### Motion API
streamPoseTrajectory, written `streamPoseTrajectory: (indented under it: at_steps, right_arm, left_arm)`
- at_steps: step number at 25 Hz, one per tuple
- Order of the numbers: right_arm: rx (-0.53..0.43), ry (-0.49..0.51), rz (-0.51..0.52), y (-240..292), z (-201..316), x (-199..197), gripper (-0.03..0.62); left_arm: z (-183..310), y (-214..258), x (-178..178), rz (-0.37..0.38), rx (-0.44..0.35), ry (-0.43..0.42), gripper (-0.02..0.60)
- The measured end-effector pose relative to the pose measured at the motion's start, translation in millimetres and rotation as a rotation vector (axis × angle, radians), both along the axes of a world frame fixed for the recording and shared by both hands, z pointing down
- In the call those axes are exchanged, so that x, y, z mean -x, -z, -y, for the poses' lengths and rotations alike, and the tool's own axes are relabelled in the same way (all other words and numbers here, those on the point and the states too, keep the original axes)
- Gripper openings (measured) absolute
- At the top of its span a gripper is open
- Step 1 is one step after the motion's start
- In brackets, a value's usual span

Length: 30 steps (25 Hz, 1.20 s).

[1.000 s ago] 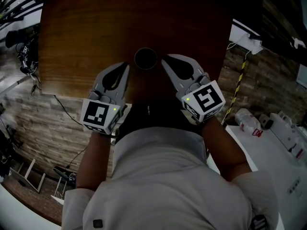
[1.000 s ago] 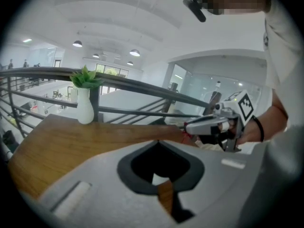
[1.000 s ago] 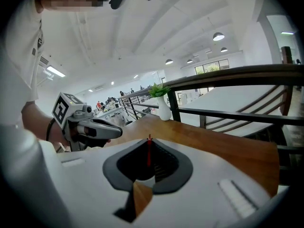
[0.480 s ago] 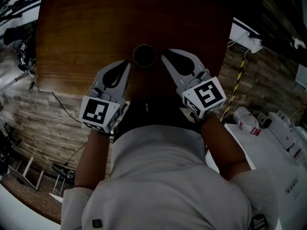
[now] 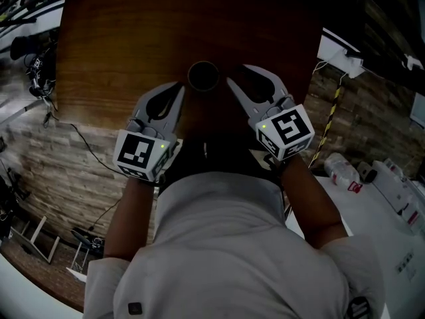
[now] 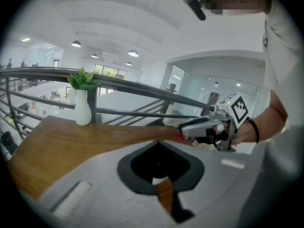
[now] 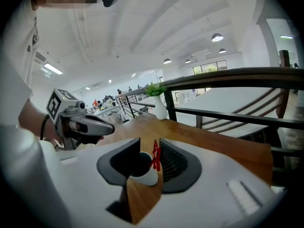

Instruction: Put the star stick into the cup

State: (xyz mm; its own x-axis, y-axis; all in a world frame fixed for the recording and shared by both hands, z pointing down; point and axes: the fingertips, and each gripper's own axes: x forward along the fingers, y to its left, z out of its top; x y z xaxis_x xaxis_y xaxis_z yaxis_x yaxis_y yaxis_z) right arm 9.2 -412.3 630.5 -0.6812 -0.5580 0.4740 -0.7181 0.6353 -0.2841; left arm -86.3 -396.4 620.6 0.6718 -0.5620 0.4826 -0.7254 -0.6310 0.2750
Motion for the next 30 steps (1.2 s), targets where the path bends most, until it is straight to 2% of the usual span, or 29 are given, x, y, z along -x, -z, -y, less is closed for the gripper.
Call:
streamPoseTrajectory:
  at_steps: [9,17,30]
  right_arm:
    - [-0.043,-0.003,-0.016,33,-9,0,0.143]
    - [-0.109,-0.012,-0.013,78,-17,-4,0.143]
    - [-0.23,-0.021,-0.014,164,-58,27,0.132]
  left_arm:
    - [-13,30,-2,0.014,-0.029,-0.02,0.003]
    - [-23,73,-4,0.026,-0.092,-0.028,0.003]
    - [-52,163,8,0.018,-0.255,-0.066,0.003]
